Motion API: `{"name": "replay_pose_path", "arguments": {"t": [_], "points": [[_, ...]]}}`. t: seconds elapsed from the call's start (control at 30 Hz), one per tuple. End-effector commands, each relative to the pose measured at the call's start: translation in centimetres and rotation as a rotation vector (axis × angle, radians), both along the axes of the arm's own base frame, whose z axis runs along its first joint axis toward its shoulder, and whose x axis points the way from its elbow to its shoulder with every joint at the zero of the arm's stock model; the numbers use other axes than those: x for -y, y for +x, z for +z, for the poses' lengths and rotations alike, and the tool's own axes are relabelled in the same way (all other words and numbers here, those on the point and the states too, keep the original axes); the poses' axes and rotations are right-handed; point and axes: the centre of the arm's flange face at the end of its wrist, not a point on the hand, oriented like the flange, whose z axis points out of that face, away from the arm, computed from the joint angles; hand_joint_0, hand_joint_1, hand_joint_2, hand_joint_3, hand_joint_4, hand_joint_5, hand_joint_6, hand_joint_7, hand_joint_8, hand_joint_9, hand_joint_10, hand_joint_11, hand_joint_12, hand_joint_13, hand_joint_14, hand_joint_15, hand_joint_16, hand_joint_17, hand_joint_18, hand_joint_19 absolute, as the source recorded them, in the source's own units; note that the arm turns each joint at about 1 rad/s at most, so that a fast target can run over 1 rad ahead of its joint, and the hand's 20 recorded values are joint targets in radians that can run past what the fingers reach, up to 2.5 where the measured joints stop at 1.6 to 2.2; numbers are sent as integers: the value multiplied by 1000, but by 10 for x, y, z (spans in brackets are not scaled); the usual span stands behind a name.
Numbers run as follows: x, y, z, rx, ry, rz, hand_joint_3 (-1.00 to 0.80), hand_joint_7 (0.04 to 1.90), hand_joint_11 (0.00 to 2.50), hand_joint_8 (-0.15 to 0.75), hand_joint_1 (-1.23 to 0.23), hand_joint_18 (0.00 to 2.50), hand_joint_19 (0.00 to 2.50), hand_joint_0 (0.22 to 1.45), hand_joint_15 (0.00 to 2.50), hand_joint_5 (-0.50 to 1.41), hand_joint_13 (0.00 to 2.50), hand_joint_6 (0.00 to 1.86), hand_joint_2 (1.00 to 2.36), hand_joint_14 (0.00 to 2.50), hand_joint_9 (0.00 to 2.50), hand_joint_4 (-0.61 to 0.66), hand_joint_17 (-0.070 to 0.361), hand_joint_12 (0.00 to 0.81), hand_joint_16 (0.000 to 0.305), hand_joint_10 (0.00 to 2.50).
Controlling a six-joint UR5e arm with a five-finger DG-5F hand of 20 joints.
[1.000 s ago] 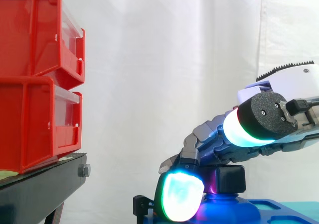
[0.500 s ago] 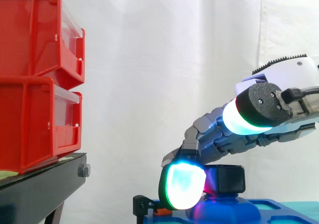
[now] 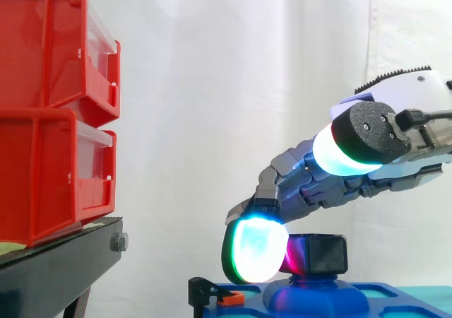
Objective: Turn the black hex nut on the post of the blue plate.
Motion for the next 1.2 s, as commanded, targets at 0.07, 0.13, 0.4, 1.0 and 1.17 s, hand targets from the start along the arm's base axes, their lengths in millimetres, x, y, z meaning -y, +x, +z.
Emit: {"name": "replay_pose_path", "arguments": {"t": [0.07,0.13,0.4,1.0,1.17], "points": [[3,0,1,-2,-4,4,-500,808,0,197,-192,0,192,459,29,-211,0,503,1000,0,186,159,119,319,53,0],[4,-1,1,-2,-3,5,-500,808,0,197,-195,0,192,459,33,-211,0,503,1000,0,187,158,119,319,53,0],[15,-2,3,3,-5,4,-500,805,0,200,-199,0,190,460,34,-210,0,503,1000,0,192,161,119,319,53,0],[38,-4,3,21,-28,26,-500,807,0,201,-207,0,203,460,40,-209,0,503,1000,0,197,159,120,320,53,1],[45,-6,3,18,-27,30,-500,808,0,200,-211,0,203,460,36,-209,0,503,1000,0,198,161,120,321,53,0]]}}
